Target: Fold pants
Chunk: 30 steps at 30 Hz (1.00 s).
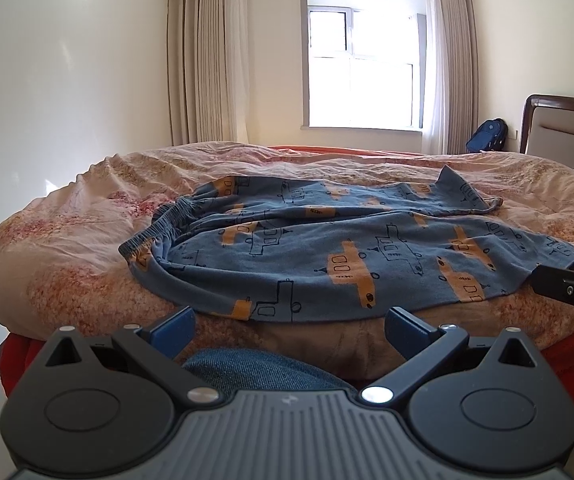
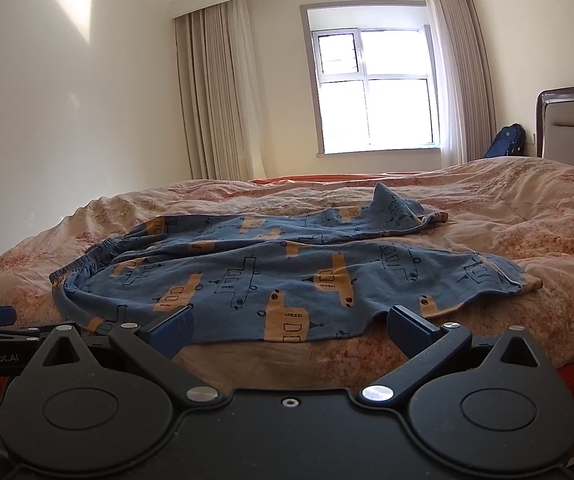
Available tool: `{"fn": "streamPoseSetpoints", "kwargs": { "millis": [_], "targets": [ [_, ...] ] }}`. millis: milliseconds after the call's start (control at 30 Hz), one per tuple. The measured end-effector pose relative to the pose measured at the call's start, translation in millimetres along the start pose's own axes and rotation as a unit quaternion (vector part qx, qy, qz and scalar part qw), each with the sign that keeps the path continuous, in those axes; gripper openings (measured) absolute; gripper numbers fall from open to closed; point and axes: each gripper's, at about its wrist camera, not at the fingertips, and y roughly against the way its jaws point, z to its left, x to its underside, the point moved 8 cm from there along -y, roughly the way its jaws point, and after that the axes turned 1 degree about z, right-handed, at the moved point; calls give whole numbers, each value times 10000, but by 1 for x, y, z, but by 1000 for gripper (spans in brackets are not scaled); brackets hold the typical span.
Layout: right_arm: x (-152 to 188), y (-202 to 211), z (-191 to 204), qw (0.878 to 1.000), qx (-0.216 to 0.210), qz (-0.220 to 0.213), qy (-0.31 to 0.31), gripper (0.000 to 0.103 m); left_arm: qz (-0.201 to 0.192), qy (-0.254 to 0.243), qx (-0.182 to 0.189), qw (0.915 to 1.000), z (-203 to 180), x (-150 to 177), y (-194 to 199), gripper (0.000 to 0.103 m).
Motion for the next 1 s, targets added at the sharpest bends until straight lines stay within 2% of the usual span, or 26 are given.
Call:
{"fn": "streamPoseSetpoints", "kwargs": {
  "millis": [100, 300, 433, 600, 833, 1000],
  "targets": [
    [-16, -23, 2, 9997, -109, 182, 147, 103, 149, 54, -132, 9998, 11, -14, -16, 103],
    [-46, -84, 6, 9946, -106, 1029, 45, 103, 166, 83, -348, 9992, 31, -57, -48, 103],
    [-63, -111, 11, 9937, -183, 1108, 62, 103, 114, -19, -410, 9991, 34, -86, -70, 103],
    [-79, -142, 17, 9925, -266, 1136, 365, 103, 132, -151, -371, 9991, 31, -119, -105, 103],
    [-96, -191, 9, 9908, -307, 1205, 527, 103, 253, -467, -468, 9975, 34, -151, -167, 103],
    [-102, -233, 4, 9878, -466, 1237, 826, 103, 263, -889, -451, 9947, 33, -165, -215, 103]
  ]
}}
